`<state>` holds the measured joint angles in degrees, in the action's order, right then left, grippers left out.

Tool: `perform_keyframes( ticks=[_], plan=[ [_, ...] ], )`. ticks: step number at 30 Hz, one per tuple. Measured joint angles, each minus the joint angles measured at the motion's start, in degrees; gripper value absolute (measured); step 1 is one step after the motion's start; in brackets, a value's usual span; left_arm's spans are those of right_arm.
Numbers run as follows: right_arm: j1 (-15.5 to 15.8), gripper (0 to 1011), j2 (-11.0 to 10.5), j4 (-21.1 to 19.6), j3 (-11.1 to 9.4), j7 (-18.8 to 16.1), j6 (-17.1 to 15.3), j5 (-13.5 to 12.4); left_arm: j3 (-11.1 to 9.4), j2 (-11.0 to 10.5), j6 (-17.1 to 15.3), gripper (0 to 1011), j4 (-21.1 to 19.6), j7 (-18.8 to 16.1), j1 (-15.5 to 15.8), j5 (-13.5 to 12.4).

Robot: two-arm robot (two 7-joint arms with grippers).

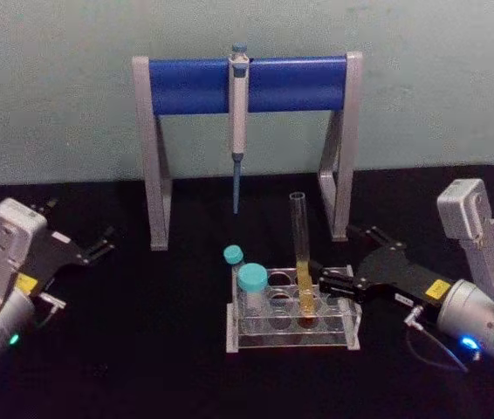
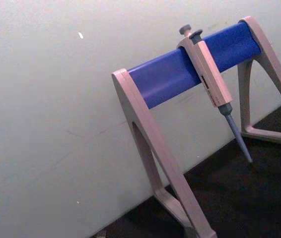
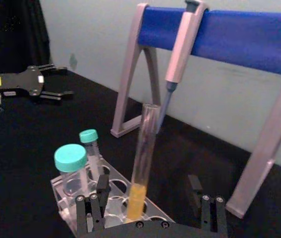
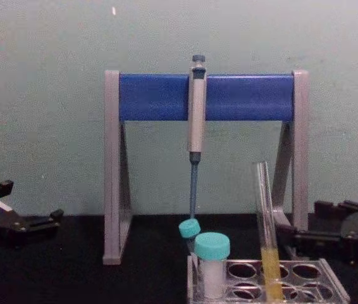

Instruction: Pick up the test tube from the test tube rack, shake it, then place it back into the test tube rack.

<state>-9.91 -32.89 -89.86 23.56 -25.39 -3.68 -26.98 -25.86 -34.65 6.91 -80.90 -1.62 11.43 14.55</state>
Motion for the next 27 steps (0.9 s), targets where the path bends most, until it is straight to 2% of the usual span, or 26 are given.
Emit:
perform_keyframes(
  ticks=[11,18,27],
  plan=[
    [-3.8,1000,2.6,3.9,1.2,-3.4,-2.6,-0.3,0.0,0.0,0.0,1010,0.0,0.0,0.0,0.0],
    [-7.0,1000,4.2,7.1,2.4,-5.1,-2.8,-0.3,0.0,0.0,0.0,1009,0.0,0.0,0.0,0.0],
    [-9.6,1000,5.3,9.9,3.4,-6.1,-2.6,-0.2,0.0,0.0,0.0,1010,0.0,0.0,0.0,0.0]
  ],
)
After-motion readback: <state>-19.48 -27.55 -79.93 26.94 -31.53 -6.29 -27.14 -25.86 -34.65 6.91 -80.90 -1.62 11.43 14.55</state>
